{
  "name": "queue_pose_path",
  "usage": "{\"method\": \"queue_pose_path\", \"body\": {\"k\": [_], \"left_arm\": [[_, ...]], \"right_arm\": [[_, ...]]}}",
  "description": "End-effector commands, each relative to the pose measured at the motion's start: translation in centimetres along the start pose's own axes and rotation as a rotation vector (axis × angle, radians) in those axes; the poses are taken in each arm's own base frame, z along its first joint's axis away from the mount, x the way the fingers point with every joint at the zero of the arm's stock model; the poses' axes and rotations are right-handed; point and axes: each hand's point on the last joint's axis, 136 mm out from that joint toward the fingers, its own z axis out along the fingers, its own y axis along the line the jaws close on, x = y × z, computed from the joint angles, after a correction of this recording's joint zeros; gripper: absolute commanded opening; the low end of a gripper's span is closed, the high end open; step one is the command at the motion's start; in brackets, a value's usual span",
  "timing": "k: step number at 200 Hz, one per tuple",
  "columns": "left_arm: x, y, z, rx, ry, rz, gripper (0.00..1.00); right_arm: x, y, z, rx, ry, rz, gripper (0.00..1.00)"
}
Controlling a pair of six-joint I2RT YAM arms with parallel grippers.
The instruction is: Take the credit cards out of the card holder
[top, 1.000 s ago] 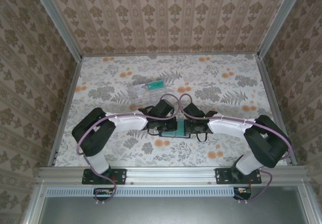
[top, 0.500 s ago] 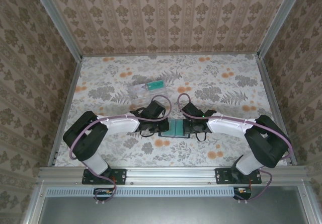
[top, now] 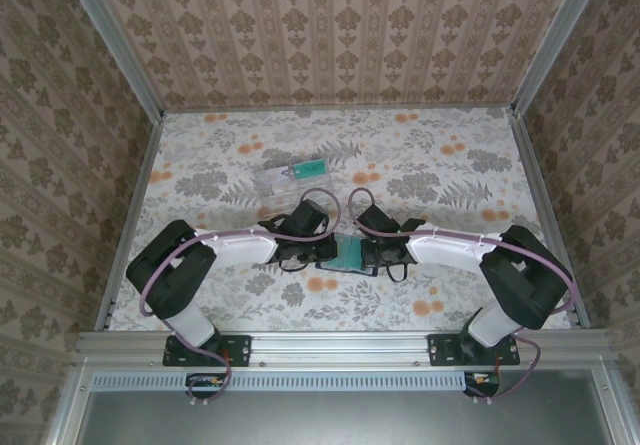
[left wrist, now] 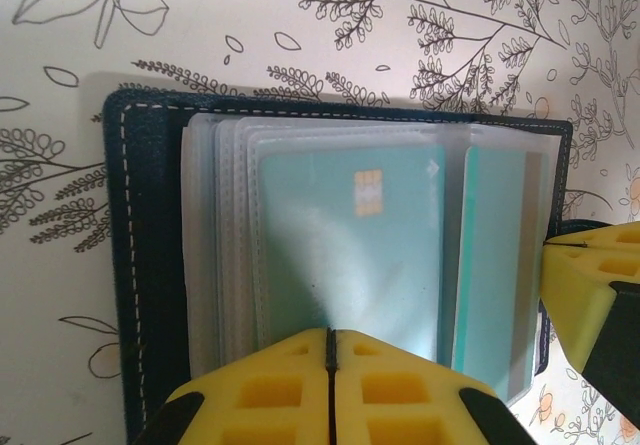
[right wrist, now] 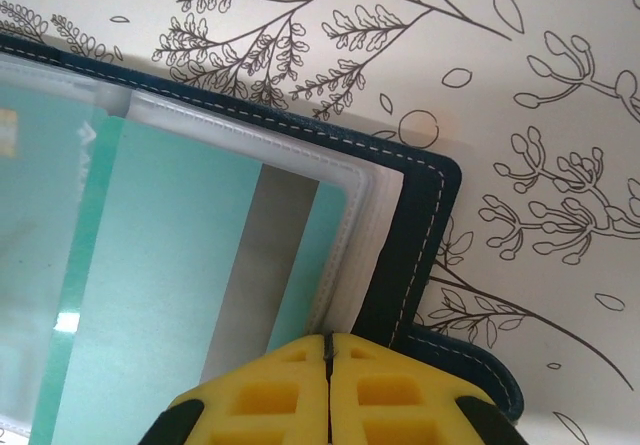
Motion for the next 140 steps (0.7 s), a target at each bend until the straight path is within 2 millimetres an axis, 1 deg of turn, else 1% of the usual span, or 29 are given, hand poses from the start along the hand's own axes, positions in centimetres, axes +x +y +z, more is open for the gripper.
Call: {"method": "queue_pose_path", "body": {"k": [1, 20, 35, 65, 84, 99, 140], "left_arm": [[1.8, 1.8, 0.9, -0.049, 0.061, -0.027, 0.08], [1.7, 1.7, 0.6, -0.05, 0.059, -0.022, 0.08], [1.4, 1.3, 0.0, -0.045, 0.048, -0.012, 0.08], [0.2, -0.7, -1.7, 0.007, 0.005, 0.017, 0.09], [-0.3, -2.2, -2.0, 0.065, -0.009, 0.031, 0.09], [-0.3, -3.2, -1.8, 0.11, -0.006, 0.036, 0.09], [0.2, -3.4, 0.1, 0.153, 0.032, 0.003, 0.11]], "right_arm": [[-0.4, 0.8, 0.2, -0.005, -0.003, -0.02, 0.09], [-0.4, 0.5, 0.5, 0.01, -0.003, -0.022, 0.09], [-0.3, 0.2, 0.6, 0.024, -0.004, -0.025, 0.09], [-0.3, 0.0, 0.8, 0.033, -0.004, -0.026, 0.09], [-0.4, 0.1, 0.8, 0.029, -0.004, -0.027, 0.09], [-0.4, 0.2, 0.8, 0.028, -0.004, -0.026, 0.09], [-0.5, 0.1, 0.7, 0.028, -0.007, -0.026, 0.09]]}}
